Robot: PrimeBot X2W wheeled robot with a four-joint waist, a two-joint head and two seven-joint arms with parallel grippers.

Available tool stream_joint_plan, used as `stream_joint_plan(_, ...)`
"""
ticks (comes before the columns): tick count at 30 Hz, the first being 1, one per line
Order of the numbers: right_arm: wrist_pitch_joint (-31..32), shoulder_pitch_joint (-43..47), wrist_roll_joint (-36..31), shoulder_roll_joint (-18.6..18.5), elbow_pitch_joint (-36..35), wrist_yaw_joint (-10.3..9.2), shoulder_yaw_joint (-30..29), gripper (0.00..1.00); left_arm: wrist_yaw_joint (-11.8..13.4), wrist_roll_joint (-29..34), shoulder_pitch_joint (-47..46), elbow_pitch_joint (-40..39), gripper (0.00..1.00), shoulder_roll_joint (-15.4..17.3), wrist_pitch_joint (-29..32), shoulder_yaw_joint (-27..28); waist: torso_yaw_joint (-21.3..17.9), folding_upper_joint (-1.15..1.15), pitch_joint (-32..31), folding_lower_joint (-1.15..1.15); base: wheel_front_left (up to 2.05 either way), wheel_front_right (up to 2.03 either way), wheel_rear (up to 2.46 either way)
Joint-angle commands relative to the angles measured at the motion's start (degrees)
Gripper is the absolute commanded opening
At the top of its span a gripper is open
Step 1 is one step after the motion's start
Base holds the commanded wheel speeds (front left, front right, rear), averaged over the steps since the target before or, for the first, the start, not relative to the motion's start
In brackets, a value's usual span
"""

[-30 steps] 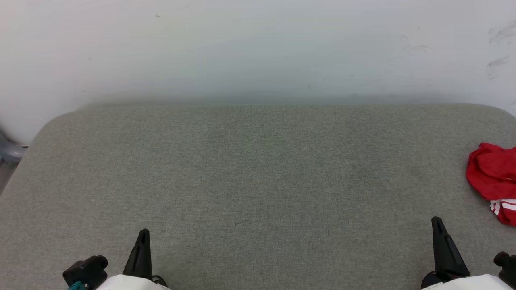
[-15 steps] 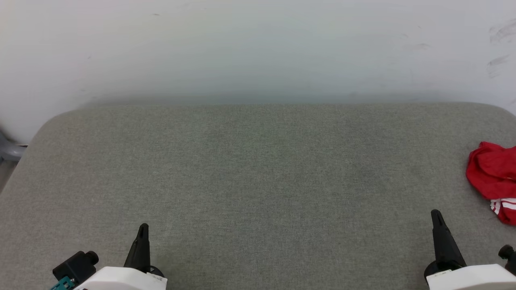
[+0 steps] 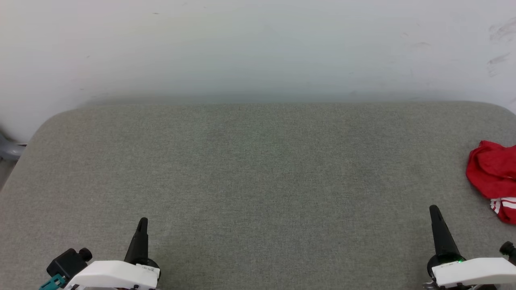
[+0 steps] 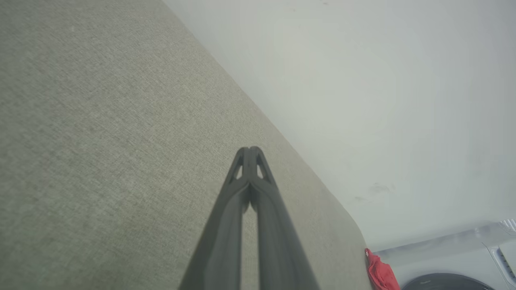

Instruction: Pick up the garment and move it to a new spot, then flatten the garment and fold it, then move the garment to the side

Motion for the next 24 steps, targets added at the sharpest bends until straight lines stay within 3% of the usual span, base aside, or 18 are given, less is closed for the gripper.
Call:
stream_joint_plan(1,0.3,-1.7,1.6,-0.5,-0.3,0.01,-0.1,0.0,-0.4,-1.6,-1.5,-0.4,0.0,0.1,0.3,0.2,0.0,0.0,0.0,0.0,0.0,0.0,0.0)
stream_joint_plan(24,4.0,-4.3,15.5,-0.5,1.9,0.0,-0.4,0.0,-1.3,-16.3,-3.9,1.0,0.0,0.1,3.9,1.3,-0.1,0.0,0.4,0.0,0.0,0.0,0.0)
